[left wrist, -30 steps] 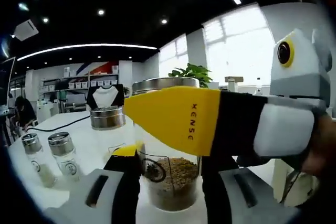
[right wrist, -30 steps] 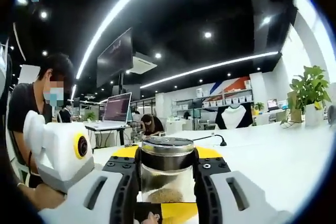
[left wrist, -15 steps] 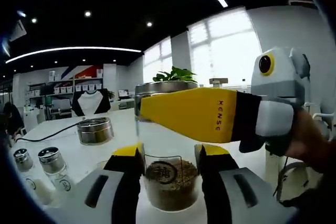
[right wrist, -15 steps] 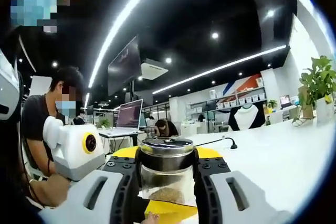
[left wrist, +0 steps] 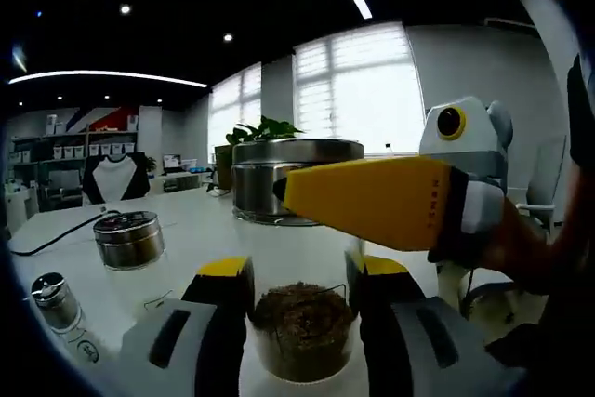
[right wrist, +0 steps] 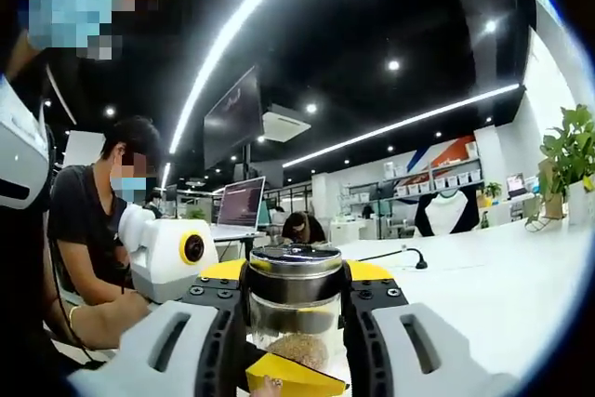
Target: Rotate the seasoning bottle until the label or dispensing opening points toward the visible target arrow and the bottle remains upright within the marked orientation range
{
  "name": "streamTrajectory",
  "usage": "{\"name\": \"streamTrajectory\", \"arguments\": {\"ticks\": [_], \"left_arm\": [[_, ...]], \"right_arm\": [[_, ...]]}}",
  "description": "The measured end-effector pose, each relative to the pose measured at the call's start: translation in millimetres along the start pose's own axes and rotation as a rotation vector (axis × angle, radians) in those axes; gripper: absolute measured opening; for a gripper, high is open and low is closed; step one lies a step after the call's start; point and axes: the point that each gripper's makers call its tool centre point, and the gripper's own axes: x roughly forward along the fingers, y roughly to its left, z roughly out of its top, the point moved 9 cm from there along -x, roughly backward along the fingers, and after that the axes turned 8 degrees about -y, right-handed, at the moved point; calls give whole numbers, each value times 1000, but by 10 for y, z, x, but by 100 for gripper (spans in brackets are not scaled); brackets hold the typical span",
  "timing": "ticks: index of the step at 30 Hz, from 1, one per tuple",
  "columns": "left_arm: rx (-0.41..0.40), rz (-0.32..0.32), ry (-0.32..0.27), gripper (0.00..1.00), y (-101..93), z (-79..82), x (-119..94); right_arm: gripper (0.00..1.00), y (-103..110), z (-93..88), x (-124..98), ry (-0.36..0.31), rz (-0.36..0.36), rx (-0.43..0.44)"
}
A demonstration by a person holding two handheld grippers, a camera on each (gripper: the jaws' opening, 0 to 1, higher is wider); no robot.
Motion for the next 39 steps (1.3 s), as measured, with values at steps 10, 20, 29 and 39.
{"name": "streamTrajectory", "arguments": {"ticks": [10,20,29,39], "left_arm": [[4,48,-12,48,-54,-31,33],[51,222,-49,48,-84,-56,69],[77,358,-76,47,-51,-116,32],[117,453,-61,48,-43,-126,-3]], "right_arm": [[37,-51,-14,-34,0,2,27],[36,-39,0,-28,7,-55,6],[36,96,-81,12,54,-159,-42],[42,197,-131,113,71,-222,-34]]}}
